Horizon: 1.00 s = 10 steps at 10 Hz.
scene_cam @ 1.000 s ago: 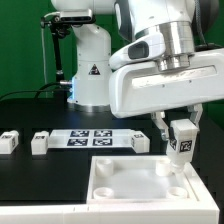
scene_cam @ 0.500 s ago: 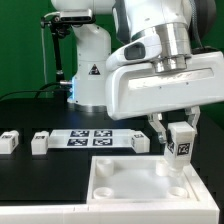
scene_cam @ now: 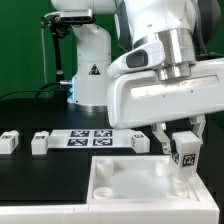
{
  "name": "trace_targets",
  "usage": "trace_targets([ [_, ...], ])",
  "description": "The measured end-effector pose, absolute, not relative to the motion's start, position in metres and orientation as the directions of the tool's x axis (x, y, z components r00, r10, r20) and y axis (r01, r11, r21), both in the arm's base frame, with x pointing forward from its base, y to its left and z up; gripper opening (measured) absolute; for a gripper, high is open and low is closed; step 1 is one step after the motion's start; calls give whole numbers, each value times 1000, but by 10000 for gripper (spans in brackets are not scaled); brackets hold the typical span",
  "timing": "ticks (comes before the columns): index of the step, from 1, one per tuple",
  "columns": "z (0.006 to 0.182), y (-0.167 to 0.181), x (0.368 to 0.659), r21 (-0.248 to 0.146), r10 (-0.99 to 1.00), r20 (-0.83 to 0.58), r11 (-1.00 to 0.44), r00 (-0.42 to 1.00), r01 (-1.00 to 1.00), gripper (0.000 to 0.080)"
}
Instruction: Assemble square table
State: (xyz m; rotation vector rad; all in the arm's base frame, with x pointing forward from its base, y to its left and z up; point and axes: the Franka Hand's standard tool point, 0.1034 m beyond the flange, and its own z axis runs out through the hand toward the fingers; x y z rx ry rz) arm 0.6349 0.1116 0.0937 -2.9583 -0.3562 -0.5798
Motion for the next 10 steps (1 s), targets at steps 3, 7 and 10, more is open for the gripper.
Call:
trace_targets([
  [3,92,110,636,-57,206,386,-968,899,246,287],
  [7,85,110,636,-59,204,384,-968,901,244,287],
  [10,79,111,633,-52,201,406,-969,891,242,287],
])
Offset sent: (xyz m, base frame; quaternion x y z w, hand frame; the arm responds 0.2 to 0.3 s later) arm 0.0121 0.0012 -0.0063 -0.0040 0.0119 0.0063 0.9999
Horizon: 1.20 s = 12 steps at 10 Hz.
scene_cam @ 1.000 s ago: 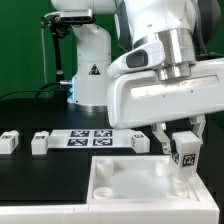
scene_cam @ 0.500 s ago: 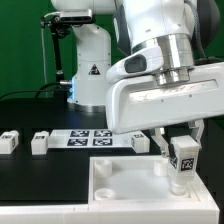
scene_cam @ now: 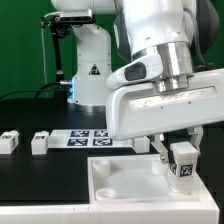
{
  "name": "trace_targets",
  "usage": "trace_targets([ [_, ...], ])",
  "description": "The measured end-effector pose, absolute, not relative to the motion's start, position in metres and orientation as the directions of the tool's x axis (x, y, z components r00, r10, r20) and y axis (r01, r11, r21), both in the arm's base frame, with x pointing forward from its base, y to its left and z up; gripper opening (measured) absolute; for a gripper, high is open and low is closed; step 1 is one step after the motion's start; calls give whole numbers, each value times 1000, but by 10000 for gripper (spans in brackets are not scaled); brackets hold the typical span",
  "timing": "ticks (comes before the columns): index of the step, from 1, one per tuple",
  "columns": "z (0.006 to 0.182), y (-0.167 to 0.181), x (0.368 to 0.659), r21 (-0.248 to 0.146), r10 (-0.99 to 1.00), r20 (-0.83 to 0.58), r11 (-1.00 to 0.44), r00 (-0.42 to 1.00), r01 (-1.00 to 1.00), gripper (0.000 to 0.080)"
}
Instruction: Assemble square table
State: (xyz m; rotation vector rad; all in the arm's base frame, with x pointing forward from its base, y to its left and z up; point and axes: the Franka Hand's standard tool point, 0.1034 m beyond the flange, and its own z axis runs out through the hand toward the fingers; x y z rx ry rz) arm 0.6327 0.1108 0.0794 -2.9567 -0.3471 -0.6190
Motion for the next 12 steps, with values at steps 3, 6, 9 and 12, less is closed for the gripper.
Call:
trace_targets([
  [3,75,111,627,-33,197,461,-971,865,238,287],
  [6,74,111,627,-34,197,460,-971,866,238,438],
  [9,78,111,628,-37,200,447,-970,872,241,641],
  [12,103,111,632,-45,209,414,-967,886,250,649],
])
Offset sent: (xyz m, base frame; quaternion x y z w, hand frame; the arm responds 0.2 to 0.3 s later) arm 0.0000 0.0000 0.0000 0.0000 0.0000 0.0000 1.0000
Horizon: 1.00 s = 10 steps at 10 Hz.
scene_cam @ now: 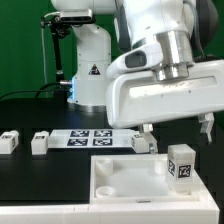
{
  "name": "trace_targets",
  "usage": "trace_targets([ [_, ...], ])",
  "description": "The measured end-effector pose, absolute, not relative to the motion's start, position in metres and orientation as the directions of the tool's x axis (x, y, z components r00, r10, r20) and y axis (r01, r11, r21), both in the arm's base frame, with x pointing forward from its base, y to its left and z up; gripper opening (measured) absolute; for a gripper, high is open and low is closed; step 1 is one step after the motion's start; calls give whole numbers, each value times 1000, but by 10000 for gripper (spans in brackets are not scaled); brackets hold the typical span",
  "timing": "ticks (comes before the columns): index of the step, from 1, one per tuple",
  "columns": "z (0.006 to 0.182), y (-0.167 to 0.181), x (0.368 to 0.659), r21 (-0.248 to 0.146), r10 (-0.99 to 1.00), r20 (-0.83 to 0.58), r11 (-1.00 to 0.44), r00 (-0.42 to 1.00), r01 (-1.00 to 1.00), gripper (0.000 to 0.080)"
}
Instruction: Assemble square table
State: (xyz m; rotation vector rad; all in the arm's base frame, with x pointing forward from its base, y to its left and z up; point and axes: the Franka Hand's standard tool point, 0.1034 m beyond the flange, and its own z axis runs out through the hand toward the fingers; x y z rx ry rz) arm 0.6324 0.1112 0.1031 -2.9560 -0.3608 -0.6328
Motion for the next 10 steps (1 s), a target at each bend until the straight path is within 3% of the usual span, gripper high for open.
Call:
trace_targets([
  [1,109,113,634,-47,212,411,-966,886,253,649],
  [6,105,113,632,-52,215,387,-966,897,254,649],
  [10,105,114,628,-121,238,138,-959,961,255,649],
])
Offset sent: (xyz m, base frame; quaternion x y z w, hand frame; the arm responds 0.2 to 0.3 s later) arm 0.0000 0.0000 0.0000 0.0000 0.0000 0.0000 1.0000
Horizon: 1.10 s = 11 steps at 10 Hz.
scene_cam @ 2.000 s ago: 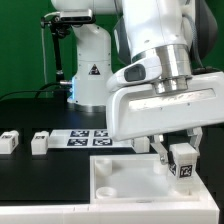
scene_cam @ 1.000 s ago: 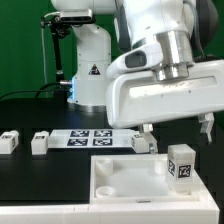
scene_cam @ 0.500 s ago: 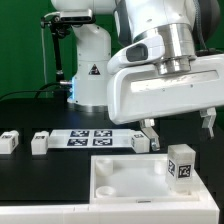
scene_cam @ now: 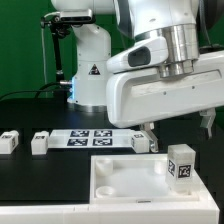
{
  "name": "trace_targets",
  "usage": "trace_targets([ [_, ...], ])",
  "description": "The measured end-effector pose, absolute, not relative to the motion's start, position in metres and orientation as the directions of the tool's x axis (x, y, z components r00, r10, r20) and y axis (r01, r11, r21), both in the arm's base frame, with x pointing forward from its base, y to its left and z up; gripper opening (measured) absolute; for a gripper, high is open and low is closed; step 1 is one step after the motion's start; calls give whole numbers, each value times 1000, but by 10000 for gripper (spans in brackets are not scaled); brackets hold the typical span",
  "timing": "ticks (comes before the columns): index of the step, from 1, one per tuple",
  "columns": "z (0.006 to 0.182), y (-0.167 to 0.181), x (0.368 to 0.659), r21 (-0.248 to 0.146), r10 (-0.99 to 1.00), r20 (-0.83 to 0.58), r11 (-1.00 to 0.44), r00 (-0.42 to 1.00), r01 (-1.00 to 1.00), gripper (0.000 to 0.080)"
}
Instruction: Assemble square table
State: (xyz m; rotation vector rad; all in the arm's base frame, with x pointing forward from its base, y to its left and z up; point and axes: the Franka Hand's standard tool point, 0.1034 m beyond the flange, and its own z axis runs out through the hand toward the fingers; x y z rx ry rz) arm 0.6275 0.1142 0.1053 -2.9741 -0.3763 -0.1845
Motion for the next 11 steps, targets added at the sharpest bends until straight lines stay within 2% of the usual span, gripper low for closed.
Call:
trace_targets([
  [2,106,120,622,-165,262,-11,-952,965,257,649],
  [4,101,111,630,-70,315,-42,-947,948,312,649],
  [5,99,109,633,-45,308,-17,-951,951,307,649],
  [7,96,100,636,-34,300,3,-953,954,300,649],
  [10,94,102,635,-43,305,1,-952,952,304,649],
  [11,93,104,634,-46,304,0,-952,953,304,515],
])
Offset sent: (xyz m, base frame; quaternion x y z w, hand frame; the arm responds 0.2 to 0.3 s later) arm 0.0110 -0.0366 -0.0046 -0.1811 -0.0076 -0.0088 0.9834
